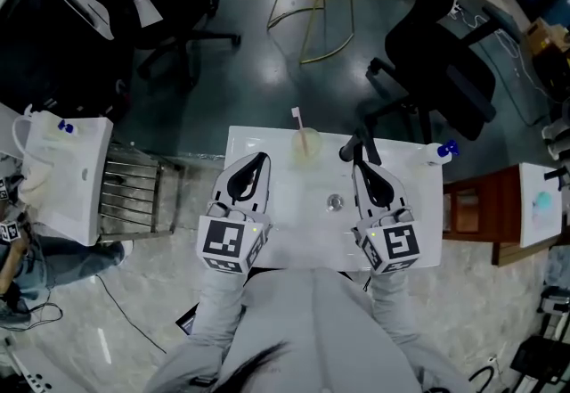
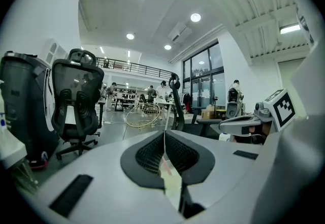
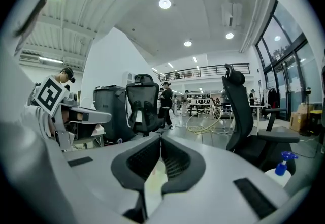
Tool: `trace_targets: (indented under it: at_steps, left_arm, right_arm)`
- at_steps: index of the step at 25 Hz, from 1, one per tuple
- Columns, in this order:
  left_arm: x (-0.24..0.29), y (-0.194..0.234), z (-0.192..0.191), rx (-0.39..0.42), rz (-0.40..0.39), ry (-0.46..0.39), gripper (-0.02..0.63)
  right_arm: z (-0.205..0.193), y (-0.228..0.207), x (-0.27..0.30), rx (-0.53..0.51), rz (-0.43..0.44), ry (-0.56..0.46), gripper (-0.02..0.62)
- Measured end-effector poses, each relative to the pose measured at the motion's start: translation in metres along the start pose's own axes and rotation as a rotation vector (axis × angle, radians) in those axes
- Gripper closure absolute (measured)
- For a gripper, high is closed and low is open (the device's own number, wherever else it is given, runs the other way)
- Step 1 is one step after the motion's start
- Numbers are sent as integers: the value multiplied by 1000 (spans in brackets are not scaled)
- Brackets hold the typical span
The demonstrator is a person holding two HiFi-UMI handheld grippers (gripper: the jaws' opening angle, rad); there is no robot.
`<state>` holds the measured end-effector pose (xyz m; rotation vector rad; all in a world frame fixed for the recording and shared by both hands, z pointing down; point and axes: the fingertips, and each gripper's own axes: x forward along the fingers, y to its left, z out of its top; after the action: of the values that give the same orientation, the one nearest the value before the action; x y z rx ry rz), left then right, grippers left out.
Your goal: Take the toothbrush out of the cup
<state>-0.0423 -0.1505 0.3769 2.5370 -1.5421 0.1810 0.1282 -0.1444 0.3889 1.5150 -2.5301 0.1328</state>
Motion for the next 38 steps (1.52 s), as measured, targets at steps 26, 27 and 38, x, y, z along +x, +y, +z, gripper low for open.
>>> trace_targets:
  at_steps: [26, 27, 38]
  left_arm:
    - [7, 1, -10, -25, -14, 25, 575]
    - [6, 1, -11, -27, -12, 26, 575]
    - [5, 8, -21, -53, 3, 43, 575]
  right_arm:
    - [-3, 21, 40, 38, 119, 56, 446]
    - [-3, 22, 42, 37, 122, 57, 440]
    - [-14, 35, 82, 18, 158, 109, 420]
